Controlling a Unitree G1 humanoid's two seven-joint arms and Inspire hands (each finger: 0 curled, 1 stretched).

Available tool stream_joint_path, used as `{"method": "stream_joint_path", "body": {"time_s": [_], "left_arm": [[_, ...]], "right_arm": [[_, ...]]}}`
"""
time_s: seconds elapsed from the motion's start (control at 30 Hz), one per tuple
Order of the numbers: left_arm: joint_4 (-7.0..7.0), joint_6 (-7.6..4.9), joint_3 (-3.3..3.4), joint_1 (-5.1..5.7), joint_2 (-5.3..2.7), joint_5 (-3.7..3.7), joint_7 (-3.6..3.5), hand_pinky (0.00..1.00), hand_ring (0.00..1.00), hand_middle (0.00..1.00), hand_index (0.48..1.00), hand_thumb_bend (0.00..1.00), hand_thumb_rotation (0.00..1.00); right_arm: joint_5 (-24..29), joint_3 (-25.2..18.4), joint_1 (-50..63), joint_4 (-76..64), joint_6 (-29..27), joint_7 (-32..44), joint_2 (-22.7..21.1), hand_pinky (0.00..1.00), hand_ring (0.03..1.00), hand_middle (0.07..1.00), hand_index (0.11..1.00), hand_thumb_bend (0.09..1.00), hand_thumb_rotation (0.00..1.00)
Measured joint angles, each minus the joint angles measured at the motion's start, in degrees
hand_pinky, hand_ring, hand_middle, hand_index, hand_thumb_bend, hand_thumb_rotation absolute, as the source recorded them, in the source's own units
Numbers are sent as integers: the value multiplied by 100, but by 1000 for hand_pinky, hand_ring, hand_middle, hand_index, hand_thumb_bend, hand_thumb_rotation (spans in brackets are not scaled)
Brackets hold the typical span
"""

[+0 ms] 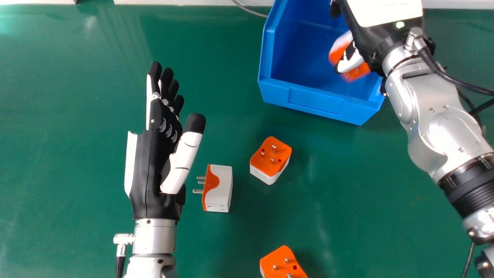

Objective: Pick all objects and put in blue box

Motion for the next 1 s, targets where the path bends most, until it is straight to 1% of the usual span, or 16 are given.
{"method": "stream_joint_path", "body": {"time_s": [0.03,0.07,0.1,0.17,0.2,0.23,0.3,0.4,0.47,0.53,0.6,0.67,0.8,0.87,0.93,1.0], "left_arm": [[-3,1,-3,-1,0,2,0,1000,1000,1000,1000,739,657],[-4,2,-9,-2,0,3,-1,1000,1000,1000,1000,739,657],[-5,4,-11,-3,0,2,-2,1000,1000,1000,1000,740,656],[-8,6,-16,-4,0,-5,-5,1000,1000,1000,1000,740,656],[-8,6,-20,-5,0,-8,-7,1000,1000,1000,1000,742,653],[-8,6,-27,-8,0,-11,-11,1000,1000,1000,1000,742,653],[-8,6,-40,-11,0,-15,-14,1000,1000,1000,1000,743,643],[-8,5,-45,-13,0,-33,-23,1000,1000,1000,1000,743,643],[-9,4,-52,-13,0,-56,-38,1000,1000,1000,1000,741,633],[-19,2,-62,-15,0,-73,-50,1000,1000,1000,1000,740,630],[-40,2,-62,-8,0,-72,-49,1000,1000,1000,1000,739,627],[-63,3,-68,-1,1,-65,-44,1000,1000,1000,1000,739,626],[-106,5,-77,37,2,-76,-53,1000,1000,1000,1000,736,626],[-115,5,-87,45,3,-83,-70,1000,1000,1000,1000,734,625],[-130,6,-100,59,4,-121,-105,1000,1000,1000,1000,731,624],[-150,7,-107,72,5,-128,-117,1000,1000,1000,1000,729,621]], "right_arm": [[1,-1,9,-33,-5,-13,-4,835,868,894,896,895,469],[2,-2,25,-69,-11,-29,-9,835,868,894,896,895,469],[3,-4,44,-92,-14,-49,-11,868,895,916,917,916,496],[8,-5,79,-122,-30,-65,-12,868,895,916,917,916,496],[10,-7,93,-142,-39,-74,-13,895,916,933,934,933,523],[13,-13,113,-170,-47,-100,-16,895,916,933,934,933,523],[28,-32,154,-218,-76,-178,-17,933,946,957,958,958,564],[93,-110,225,-295,-172,-314,-26,933,946,957,958,958,564],[164,-168,316,-500,-221,-362,-55,957,966,973,973,974,589],[254,-257,516,-896,-249,-340,-103,966,973,978,979,980,602],[323,-387,844,-1482,-243,-272,-135,973,978,983,983,984,617],[405,-467,1154,-2025,-166,-62,-139,978,983,986,987,988,625],[516,-687,1962,-3303,217,855,-151,986,989,991,992,993,643],[531,-792,2294,-3797,389,1276,-159,989,991,993,993,995,657],[547,-902,2603,-4320,570,1722,-174,991,993,995,995,996,665],[595,-1003,2856,-4801,687,2140,-193,993,995,996,996,997,667]]}}
